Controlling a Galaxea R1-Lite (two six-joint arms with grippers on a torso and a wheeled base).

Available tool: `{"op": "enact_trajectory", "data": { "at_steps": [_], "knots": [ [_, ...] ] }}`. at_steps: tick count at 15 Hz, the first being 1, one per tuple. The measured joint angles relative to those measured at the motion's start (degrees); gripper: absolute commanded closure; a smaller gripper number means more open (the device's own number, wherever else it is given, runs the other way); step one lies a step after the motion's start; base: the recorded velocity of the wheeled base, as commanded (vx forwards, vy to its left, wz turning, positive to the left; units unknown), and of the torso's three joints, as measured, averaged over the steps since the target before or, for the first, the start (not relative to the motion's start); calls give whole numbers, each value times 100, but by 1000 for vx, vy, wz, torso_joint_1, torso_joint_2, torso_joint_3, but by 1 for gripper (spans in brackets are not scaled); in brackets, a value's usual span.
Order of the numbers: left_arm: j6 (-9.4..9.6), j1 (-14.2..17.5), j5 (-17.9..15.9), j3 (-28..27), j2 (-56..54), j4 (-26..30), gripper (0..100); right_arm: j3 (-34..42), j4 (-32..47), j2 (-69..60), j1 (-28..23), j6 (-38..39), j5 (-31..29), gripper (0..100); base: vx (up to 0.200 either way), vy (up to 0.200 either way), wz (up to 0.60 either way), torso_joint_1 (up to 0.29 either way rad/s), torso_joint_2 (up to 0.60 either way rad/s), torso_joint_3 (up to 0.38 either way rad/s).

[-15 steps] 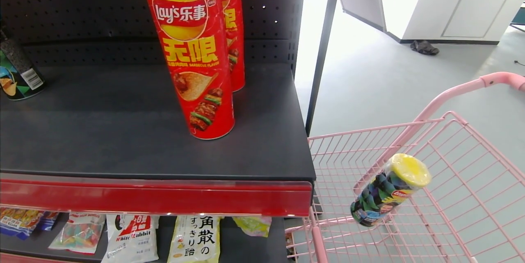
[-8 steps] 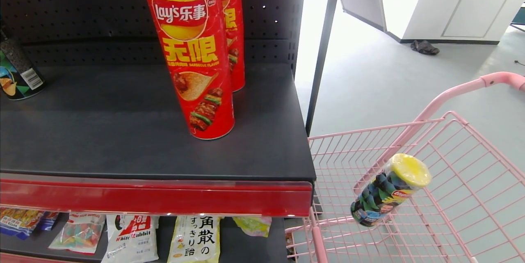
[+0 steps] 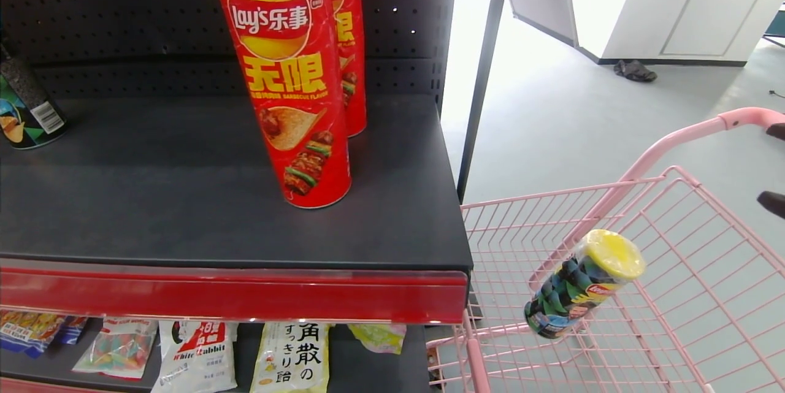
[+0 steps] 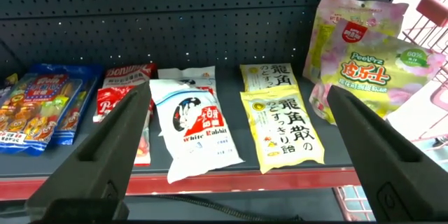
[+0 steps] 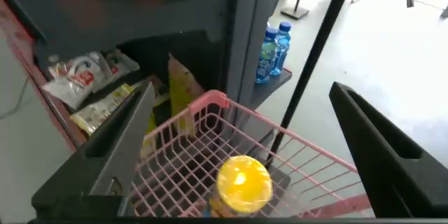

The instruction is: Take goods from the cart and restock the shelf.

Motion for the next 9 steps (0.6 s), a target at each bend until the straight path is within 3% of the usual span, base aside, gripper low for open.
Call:
{"op": "enact_trajectory", "data": {
  "at_steps": [2,3,9],
  "knots": [
    [0,0,-1,0,0,2,0,293,-873,766,-452,-628,1059,0,0,0,0,0,0,0],
    [0,0,-1,0,0,0,0,490,-1070,1062,-439,-780,1259,0,0,0,0,0,0,0],
    [0,0,-1,0,0,2,0,957,-1281,2039,-11,-1580,1312,0,0,0,0,0,0,0]
  ]
}}
